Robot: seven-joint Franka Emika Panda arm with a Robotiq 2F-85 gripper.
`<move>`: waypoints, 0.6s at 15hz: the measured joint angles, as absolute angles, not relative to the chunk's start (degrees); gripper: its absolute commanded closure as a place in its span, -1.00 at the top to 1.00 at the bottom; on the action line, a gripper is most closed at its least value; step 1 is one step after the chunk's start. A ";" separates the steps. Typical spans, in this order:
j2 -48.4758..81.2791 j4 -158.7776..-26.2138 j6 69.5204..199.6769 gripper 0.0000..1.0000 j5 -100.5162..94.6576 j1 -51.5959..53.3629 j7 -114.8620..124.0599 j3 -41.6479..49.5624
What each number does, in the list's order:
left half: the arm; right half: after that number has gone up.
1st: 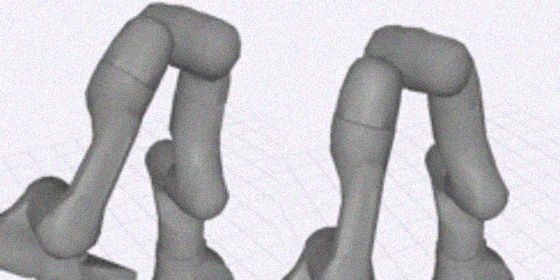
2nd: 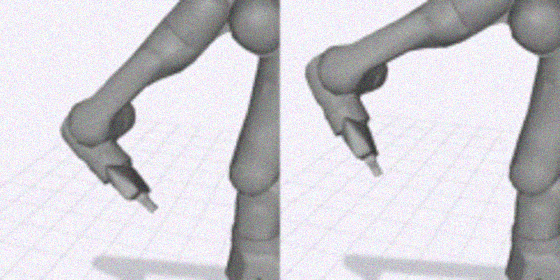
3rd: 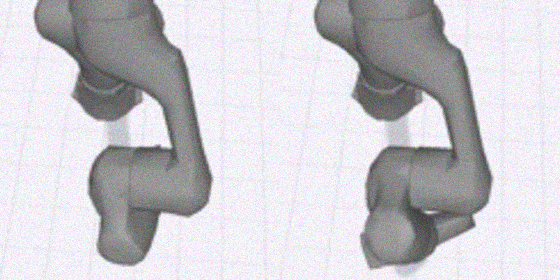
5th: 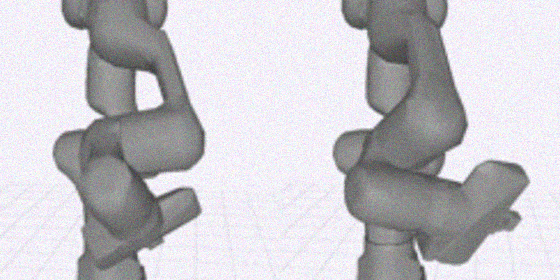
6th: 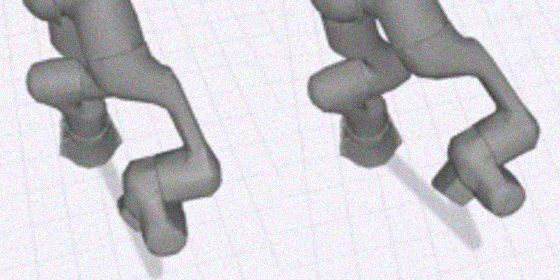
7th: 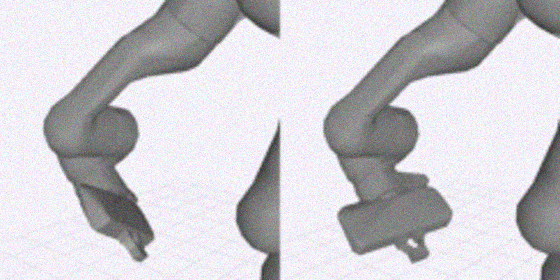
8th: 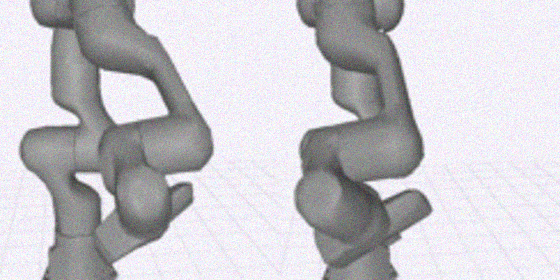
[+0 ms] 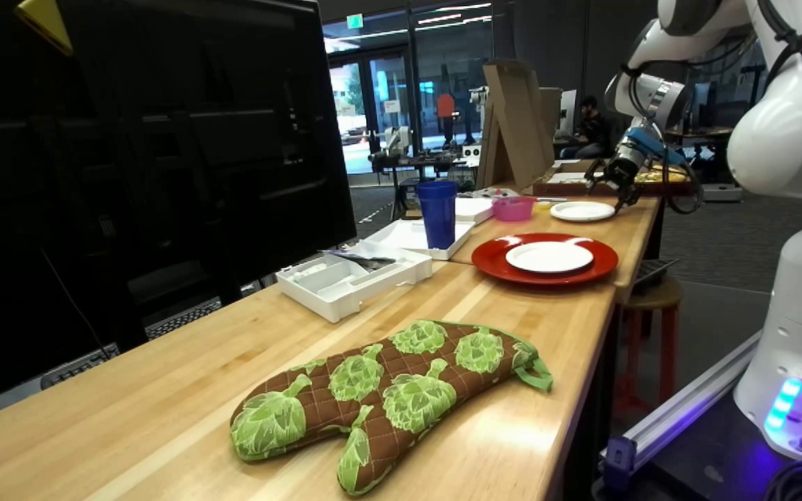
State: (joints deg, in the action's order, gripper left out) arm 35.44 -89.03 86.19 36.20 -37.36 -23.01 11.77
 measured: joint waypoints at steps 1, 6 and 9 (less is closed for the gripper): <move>35.66 -88.73 86.00 0.16 36.20 -37.36 -23.05 11.67; 36.63 -87.21 84.75 -0.65 36.20 -37.38 -23.53 11.48; 36.78 -86.22 84.01 -1.00 36.20 -37.49 -24.27 11.48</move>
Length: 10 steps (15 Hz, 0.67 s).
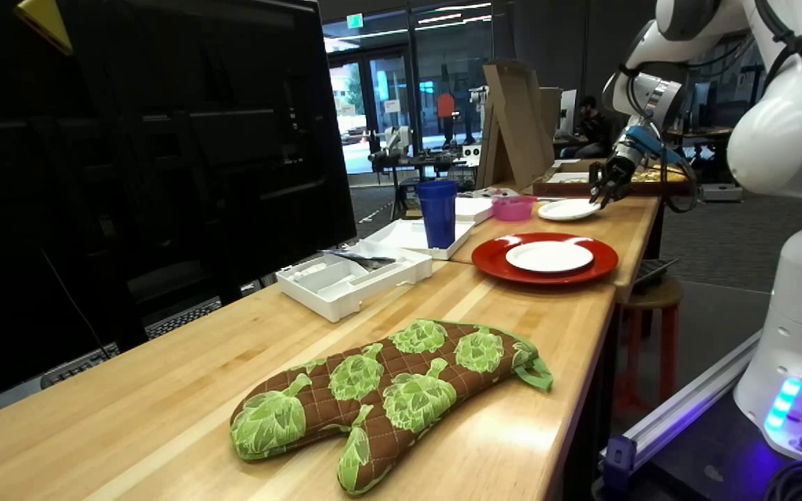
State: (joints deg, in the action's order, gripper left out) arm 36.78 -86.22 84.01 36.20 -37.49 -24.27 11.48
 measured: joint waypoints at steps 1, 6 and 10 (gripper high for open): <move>36.79 -85.92 83.84 -1.00 36.19 -37.56 -24.47 11.48; 36.79 -84.72 82.85 -0.94 36.19 -37.66 -25.44 11.47; 36.79 -84.48 82.75 -0.94 36.19 -37.67 -26.05 11.44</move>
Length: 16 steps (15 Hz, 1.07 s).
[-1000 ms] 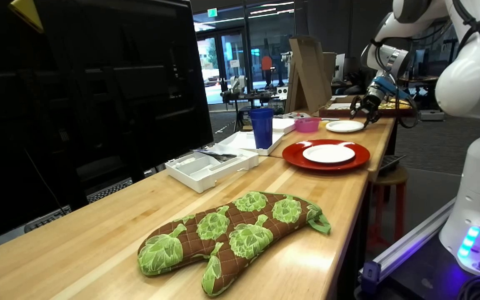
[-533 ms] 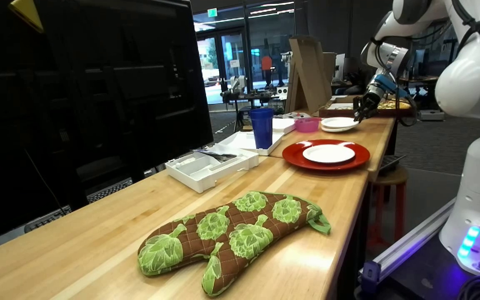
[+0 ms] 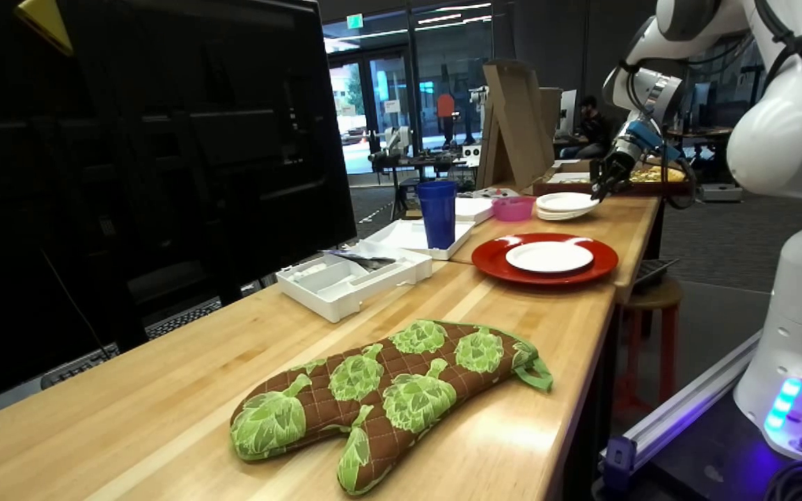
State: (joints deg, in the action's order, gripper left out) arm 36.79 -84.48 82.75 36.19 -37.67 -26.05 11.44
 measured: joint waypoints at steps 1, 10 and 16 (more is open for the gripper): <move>36.79 -84.47 82.66 -0.94 36.19 -37.67 -26.32 11.39; 36.15 -83.30 77.64 -0.94 36.19 -38.09 -32.35 9.95; 33.37 -83.27 75.68 -0.94 36.19 -38.09 -36.92 9.85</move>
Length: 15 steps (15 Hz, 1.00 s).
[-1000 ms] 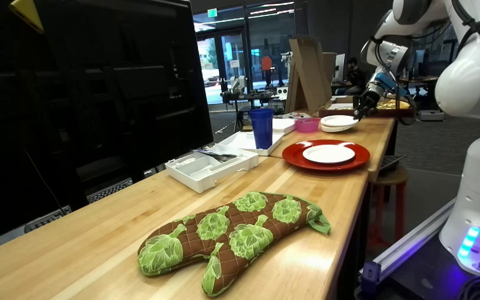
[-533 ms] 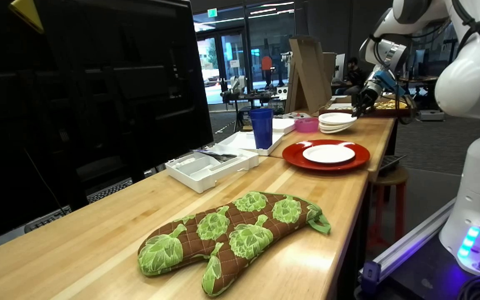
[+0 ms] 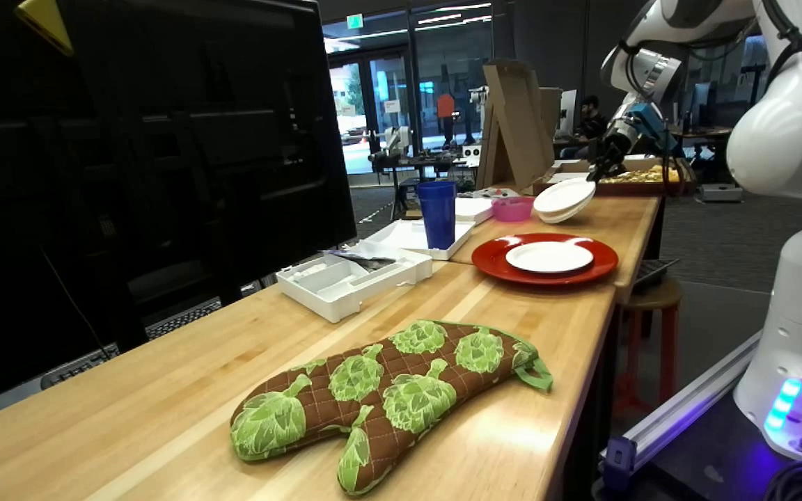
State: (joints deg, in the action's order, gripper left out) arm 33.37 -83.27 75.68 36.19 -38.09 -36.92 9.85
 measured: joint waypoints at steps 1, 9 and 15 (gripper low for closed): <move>32.96 -83.28 75.41 -0.94 36.19 -38.09 -37.45 9.85; 31.52 -83.28 73.70 -0.94 36.19 -38.09 -40.44 9.85; 31.39 -83.28 73.47 -0.26 36.19 -37.98 -41.10 9.85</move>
